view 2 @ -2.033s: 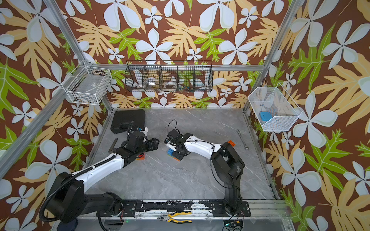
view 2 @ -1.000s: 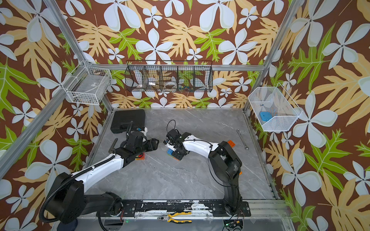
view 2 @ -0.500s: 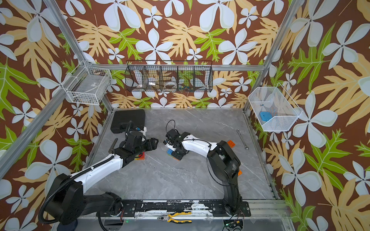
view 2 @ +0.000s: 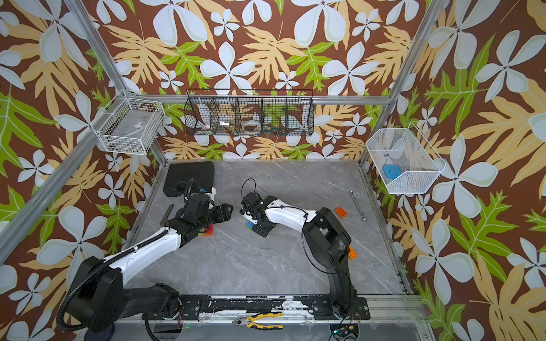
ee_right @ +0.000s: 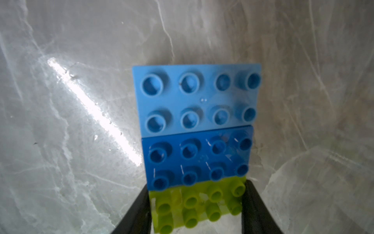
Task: Assemble a rectangle with lego
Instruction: Assemble the lego brick with the lego brick.
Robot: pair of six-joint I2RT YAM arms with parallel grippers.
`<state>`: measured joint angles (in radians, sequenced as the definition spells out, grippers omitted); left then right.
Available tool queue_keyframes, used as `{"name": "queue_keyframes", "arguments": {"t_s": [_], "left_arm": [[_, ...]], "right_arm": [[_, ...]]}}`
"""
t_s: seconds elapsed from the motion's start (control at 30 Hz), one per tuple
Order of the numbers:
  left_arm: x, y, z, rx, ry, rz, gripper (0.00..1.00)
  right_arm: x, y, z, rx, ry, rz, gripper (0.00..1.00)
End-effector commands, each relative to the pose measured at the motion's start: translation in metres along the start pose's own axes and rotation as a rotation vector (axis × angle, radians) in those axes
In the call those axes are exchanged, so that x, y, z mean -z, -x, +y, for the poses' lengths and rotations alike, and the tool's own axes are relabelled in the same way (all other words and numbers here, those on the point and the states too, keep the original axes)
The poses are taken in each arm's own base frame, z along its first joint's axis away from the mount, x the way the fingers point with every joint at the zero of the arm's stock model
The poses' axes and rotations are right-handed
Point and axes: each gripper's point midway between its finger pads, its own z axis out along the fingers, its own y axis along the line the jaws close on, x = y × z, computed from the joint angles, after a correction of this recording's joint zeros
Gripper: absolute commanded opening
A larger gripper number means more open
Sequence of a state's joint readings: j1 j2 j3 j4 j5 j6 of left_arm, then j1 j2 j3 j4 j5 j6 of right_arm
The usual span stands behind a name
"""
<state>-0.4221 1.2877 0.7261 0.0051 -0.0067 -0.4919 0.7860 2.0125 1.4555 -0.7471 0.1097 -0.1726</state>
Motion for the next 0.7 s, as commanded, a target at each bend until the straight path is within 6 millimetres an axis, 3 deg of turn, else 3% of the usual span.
{"name": "queue_keyframes", "arguments": {"t_s": [0.0,0.1,0.67], "left_arm": [[0.002,0.005,-0.003,-0.004,-0.015,-0.019,0.78],[0.003,0.007,-0.005,-0.003,-0.018,-0.022,0.78],[0.005,0.009,-0.006,0.002,-0.025,-0.026,0.79]], "right_arm": [[-0.005,-0.019,-0.003,-0.009,-0.019,0.088,0.37],[0.004,-0.013,-0.01,-0.015,-0.049,0.071,0.48],[0.031,0.005,-0.014,-0.032,-0.064,-0.023,0.83]]}}
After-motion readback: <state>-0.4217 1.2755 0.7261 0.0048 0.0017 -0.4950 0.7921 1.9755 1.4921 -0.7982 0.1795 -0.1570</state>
